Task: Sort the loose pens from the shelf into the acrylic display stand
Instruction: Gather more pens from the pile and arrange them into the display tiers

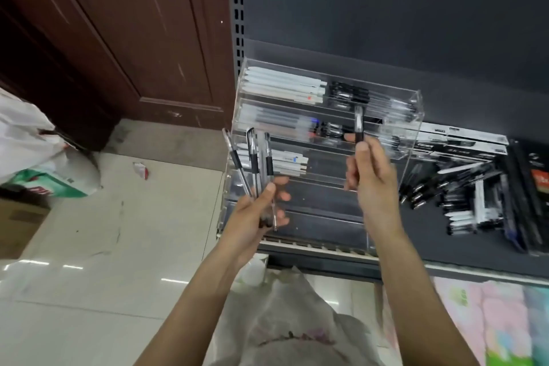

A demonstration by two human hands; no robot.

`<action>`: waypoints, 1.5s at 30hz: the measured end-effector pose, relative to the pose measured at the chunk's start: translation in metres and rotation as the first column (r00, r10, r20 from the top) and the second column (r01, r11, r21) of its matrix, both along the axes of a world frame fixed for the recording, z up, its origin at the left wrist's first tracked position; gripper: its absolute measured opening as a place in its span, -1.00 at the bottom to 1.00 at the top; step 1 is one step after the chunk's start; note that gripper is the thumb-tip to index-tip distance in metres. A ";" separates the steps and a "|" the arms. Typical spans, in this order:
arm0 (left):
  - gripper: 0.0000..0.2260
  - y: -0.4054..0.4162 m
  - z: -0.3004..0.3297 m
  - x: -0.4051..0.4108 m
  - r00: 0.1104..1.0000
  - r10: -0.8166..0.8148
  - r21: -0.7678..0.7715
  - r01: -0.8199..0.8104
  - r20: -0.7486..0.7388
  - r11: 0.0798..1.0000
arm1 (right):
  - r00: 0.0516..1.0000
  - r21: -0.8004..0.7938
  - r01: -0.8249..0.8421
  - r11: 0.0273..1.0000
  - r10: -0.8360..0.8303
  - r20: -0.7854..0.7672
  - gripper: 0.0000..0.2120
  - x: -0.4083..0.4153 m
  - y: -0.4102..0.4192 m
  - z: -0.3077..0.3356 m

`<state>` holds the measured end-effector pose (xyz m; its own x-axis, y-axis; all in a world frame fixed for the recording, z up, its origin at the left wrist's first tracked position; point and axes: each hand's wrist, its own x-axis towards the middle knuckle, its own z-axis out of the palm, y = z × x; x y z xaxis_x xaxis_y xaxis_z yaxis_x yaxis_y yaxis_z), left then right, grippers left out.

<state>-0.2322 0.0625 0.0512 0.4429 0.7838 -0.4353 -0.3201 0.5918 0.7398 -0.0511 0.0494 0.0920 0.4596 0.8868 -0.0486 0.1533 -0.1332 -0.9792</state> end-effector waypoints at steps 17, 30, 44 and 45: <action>-0.69 0.003 0.006 0.025 0.939 0.072 -0.193 -0.006 0.335 0.981 | 0.581 -0.265 -0.290 0.919 0.390 0.714 -0.82 0.075 0.005 -0.043; -0.76 -0.010 0.006 0.033 0.937 0.154 -0.159 -0.108 0.314 0.981 | 0.651 -0.342 -0.348 0.873 0.488 0.581 -0.81 0.075 0.015 -0.057; -0.80 -0.015 -0.006 0.036 0.924 0.297 -0.185 -0.257 0.240 0.949 | 0.473 -0.318 -0.262 0.911 0.409 0.780 -0.74 0.084 -0.010 -0.061; -0.80 -0.015 -0.006 0.036 0.928 0.294 -0.180 -0.256 0.228 0.950 | 0.475 -0.322 -0.271 0.907 0.417 0.775 -0.74 0.084 -0.012 -0.061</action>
<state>-0.1962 0.0477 0.0452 0.3275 0.8273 -0.4563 -0.6482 0.5481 0.5286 0.0334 0.0373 0.0308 0.0188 0.9989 0.0440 0.9287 -0.0012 -0.3710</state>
